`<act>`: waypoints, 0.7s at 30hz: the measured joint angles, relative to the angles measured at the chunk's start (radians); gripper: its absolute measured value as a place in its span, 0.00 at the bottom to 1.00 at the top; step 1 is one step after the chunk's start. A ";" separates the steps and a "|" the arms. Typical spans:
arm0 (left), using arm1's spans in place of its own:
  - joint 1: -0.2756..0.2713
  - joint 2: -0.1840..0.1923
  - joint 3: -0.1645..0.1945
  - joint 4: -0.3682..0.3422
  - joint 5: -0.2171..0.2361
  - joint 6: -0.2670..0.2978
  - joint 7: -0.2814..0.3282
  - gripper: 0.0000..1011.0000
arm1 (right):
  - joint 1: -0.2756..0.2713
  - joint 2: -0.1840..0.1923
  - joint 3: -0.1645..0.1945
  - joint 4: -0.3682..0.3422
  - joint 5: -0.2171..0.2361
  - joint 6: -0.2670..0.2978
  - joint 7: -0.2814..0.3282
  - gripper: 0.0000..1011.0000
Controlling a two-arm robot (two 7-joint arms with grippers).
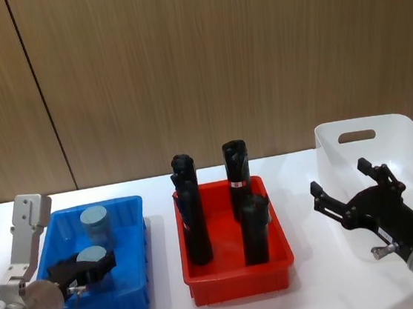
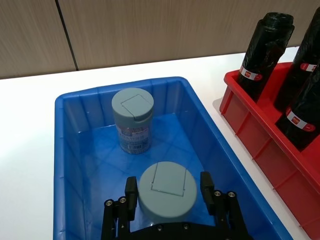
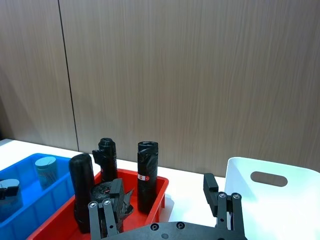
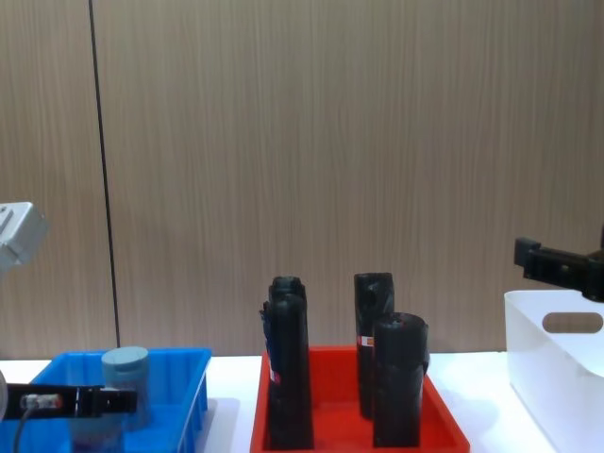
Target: Pick the cotton swabs from the blue box and place them into the white box.
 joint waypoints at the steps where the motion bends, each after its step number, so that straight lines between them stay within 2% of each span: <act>1: -0.002 -0.001 0.000 0.003 0.001 0.002 -0.001 0.79 | 0.000 0.000 0.000 0.000 0.000 0.000 0.000 0.99; 5: -0.006 -0.003 0.001 0.008 0.005 0.006 -0.004 0.67 | 0.000 0.000 0.000 0.000 0.000 0.000 0.000 0.99; 11: -0.004 -0.003 0.001 0.002 0.008 0.008 -0.003 0.67 | 0.000 0.000 0.000 0.000 0.000 0.000 0.000 0.99; 21: 0.031 0.015 -0.006 -0.075 0.021 -0.030 0.027 0.67 | 0.000 0.000 0.000 0.000 0.000 0.000 0.000 0.99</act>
